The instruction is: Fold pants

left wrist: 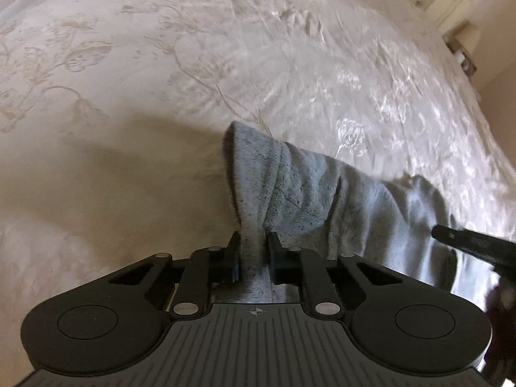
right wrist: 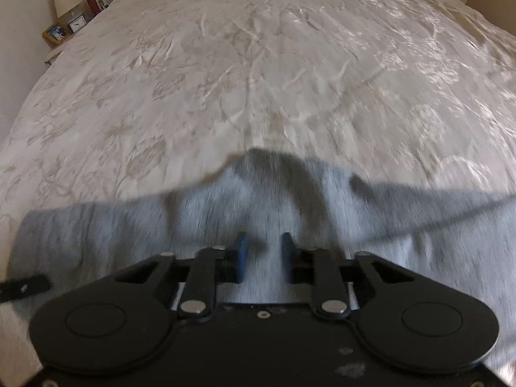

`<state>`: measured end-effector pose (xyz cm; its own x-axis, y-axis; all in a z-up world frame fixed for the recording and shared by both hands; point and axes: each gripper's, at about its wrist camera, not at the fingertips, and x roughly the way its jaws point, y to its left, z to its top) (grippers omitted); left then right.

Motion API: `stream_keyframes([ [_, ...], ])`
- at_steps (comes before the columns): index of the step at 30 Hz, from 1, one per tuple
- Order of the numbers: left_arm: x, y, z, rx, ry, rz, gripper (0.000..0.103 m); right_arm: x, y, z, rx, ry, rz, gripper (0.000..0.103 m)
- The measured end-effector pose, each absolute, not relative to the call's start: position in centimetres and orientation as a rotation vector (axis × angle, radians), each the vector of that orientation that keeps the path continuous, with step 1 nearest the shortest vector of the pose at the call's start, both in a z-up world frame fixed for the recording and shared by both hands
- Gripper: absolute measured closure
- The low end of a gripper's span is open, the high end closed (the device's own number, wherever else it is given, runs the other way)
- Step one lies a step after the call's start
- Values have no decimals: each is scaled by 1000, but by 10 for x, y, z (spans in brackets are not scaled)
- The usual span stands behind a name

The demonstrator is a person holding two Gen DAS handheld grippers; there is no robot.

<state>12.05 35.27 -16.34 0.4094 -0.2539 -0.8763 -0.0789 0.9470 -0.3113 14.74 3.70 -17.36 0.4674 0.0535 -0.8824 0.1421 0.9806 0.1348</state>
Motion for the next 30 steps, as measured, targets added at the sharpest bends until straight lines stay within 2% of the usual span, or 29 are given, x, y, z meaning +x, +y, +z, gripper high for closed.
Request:
stream_keyframes([
  [7,117,337,-156,-260,1122,-124,91,208,35,-208,144,1150,-78,93],
  [12,112,329,-141,-227,1087,-142,92,222,31,-208,150,1146,-92,93],
  [22,97,294,-100,-207,998,-217,93,139,15,-160,339,1069,5,93],
  [30,91,215,-78,-157,934,-313,93,80,-15,-151,419,1079,27,93],
])
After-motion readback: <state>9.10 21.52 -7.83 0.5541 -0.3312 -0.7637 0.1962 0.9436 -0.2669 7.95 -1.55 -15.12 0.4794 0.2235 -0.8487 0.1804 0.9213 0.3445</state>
